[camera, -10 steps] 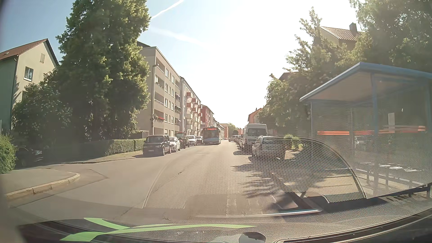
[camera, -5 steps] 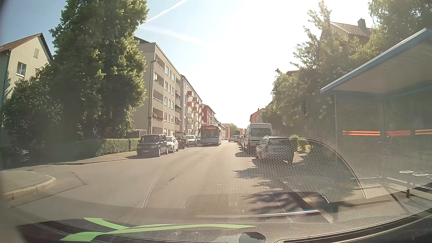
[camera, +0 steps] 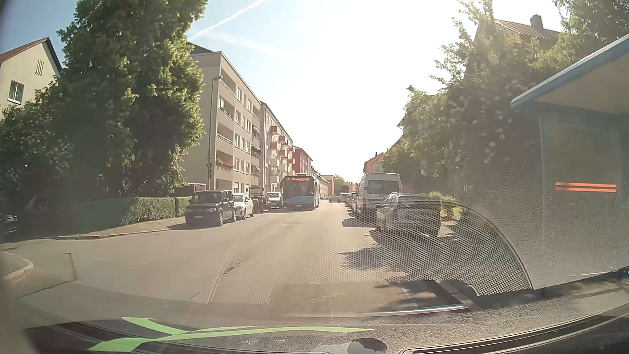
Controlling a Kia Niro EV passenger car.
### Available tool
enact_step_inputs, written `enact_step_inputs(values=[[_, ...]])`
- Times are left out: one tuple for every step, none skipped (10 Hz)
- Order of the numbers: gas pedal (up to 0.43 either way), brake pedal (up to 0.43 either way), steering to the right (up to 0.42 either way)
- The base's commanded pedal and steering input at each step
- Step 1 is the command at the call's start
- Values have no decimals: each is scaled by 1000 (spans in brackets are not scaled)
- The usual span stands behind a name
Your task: Follow the waypoints while adhering to traffic rules and regulations
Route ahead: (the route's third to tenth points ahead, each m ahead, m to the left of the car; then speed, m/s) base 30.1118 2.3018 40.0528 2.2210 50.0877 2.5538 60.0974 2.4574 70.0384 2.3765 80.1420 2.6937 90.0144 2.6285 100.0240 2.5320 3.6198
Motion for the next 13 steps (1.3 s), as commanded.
enact_step_inputs(values=[[0,49,3],[0,24,3],[0,18,3],[0,12,1],[0,0,-2],[0,0,-5],[0,0,-5],[0,0,-4],[0,0,-5],[0,0,-5],[0,0,-5],[0,0,-5],[0,0,-4]])
